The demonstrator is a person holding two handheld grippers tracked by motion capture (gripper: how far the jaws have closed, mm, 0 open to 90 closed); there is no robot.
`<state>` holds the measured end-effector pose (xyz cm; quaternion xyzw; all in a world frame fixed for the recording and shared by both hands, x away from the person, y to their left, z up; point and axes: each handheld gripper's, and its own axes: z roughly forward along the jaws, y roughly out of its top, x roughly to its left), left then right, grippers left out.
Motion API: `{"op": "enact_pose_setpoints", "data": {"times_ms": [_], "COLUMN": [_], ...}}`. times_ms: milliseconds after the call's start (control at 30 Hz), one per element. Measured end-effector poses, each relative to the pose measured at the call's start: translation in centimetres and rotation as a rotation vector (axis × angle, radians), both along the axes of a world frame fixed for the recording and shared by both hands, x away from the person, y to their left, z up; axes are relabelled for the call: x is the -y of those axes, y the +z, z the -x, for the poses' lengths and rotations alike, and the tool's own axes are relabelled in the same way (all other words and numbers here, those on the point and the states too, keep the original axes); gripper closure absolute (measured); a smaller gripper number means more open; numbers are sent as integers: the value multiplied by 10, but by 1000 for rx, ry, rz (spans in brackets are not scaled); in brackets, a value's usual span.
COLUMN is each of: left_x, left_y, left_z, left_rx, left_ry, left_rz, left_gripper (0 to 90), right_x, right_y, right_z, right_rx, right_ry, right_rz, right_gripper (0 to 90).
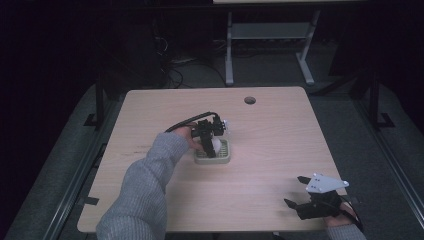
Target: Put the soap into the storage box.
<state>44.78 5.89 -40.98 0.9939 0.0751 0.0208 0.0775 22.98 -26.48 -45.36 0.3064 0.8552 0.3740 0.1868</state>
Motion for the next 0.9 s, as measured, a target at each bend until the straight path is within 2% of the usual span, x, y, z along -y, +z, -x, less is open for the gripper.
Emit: {"op": "enact_pose_setpoints", "data": {"times_ms": [200,900], "left_x": [0,-2], "left_y": [-2,-2], "left_z": [-2,-2], "left_rx": [-6,-18], "left_ry": [-5,3], "left_rz": [-11,-7], "left_gripper": [237,235], "right_x": [0,1], "right_y": [0,0], "right_z": [0,0], "right_rx": [0,3], "right_ry": [3,-1], "right_rz": [1,-1], "right_gripper": [138,138]}}
